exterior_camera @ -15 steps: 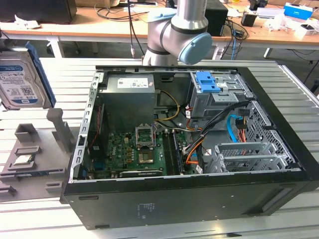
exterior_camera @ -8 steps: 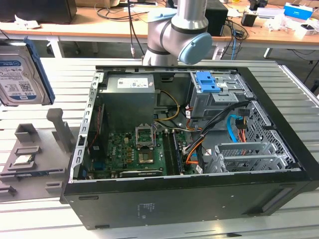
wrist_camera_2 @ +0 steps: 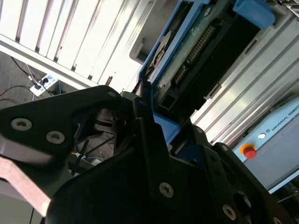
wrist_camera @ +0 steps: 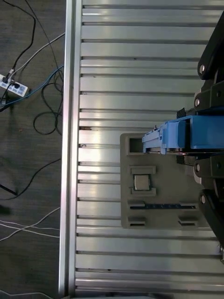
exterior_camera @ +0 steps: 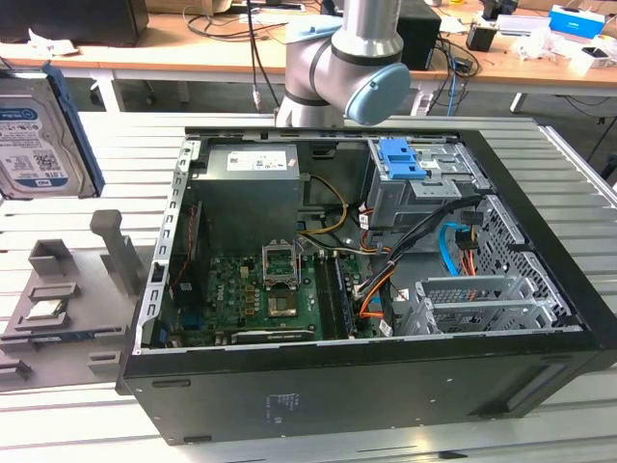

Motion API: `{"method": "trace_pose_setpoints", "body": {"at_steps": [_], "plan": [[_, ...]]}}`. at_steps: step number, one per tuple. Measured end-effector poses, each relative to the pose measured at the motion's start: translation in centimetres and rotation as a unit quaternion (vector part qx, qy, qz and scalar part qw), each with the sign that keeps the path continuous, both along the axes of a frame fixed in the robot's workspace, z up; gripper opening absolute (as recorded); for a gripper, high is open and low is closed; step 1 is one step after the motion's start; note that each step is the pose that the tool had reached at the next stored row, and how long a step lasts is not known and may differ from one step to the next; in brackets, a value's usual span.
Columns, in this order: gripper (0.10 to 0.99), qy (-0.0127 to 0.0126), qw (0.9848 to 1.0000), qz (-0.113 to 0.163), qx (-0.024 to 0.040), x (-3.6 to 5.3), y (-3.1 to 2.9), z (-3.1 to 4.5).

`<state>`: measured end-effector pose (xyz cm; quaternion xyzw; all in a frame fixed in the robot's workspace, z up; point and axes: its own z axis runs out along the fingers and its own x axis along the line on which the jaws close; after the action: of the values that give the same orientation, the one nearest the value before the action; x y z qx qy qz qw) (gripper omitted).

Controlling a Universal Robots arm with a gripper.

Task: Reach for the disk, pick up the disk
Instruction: 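Pick up the disk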

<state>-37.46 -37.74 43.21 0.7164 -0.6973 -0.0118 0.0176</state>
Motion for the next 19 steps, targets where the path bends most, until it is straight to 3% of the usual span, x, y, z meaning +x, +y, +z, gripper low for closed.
{"method": "trace_pose_setpoints", "body": {"at_steps": [2, 5, 19], "plan": [[0.365, 0.0001, 1.0000, 0.000, 0.0000, 0.04, 0.00, 0.54], [0.365, 0.0008, 1.0000, 0.000, 0.0000, 0.25, 0.00, 3.02], [0.365, 0.0013, 1.0000, 0.000, 0.0000, 0.42, 0.00, 5.65]]}}
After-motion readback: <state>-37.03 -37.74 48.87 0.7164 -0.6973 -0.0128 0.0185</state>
